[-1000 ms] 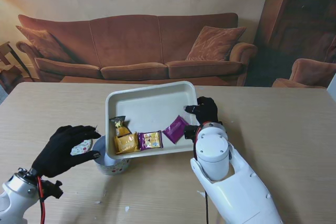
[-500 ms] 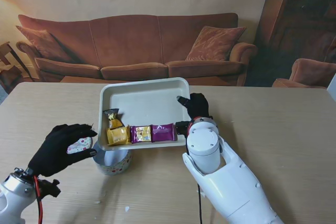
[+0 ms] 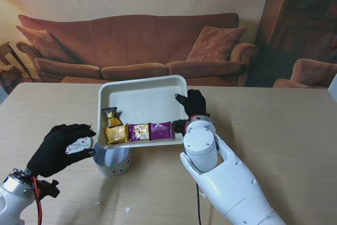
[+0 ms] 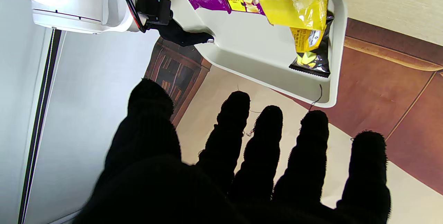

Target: Pour cookies into a cookie box

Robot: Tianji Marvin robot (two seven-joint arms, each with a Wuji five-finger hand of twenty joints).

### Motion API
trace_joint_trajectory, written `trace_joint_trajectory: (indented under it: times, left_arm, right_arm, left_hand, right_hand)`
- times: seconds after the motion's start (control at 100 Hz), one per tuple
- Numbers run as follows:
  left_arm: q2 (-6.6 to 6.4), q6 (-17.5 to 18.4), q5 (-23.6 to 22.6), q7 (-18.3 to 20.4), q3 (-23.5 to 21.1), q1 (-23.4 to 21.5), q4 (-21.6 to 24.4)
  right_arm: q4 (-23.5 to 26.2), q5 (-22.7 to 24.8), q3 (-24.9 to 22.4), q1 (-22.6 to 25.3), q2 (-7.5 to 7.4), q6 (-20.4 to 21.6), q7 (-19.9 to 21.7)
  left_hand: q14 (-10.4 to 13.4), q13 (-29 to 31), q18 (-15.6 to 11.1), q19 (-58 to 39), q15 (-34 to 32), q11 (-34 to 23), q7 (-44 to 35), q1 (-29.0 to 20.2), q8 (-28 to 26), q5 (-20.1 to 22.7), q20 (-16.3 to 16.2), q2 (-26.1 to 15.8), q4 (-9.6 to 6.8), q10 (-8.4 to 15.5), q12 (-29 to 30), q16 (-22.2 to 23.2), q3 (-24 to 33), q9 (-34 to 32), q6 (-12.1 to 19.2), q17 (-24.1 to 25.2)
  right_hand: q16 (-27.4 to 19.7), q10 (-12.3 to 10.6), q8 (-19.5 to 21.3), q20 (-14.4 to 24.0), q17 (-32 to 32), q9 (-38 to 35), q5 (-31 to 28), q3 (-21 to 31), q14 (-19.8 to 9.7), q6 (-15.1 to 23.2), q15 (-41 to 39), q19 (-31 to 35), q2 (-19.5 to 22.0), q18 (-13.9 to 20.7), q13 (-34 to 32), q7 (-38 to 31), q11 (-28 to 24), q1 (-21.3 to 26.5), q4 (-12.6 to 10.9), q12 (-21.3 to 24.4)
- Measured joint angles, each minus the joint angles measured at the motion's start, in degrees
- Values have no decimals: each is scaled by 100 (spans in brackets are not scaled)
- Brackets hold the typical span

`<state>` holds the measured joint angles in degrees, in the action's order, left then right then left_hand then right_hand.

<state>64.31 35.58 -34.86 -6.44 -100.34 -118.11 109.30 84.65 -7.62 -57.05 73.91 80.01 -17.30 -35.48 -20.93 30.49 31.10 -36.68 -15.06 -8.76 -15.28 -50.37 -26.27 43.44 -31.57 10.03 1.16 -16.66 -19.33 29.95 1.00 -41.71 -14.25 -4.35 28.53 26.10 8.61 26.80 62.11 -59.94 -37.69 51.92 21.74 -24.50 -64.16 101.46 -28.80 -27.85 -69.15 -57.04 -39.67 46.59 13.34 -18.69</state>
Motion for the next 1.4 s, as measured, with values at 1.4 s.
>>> trace_joint_trajectory:
  times: [1.4]
  left_arm:
    - [29,51,-88,-179,-12,41,-68]
  right_arm:
    - [-802,1455,683,-957,9,504,95]
  left_hand:
    - [-10,68,1,18,-8,13,-7,0,-10,63,13,0,0,-10,0,0,0,-88,-1,13]
  right_hand:
    - [-85,10,29,-128,37,68,147,456,-41,-1,124,-64,-129,54,-71,-6,-8,19,-6,-22]
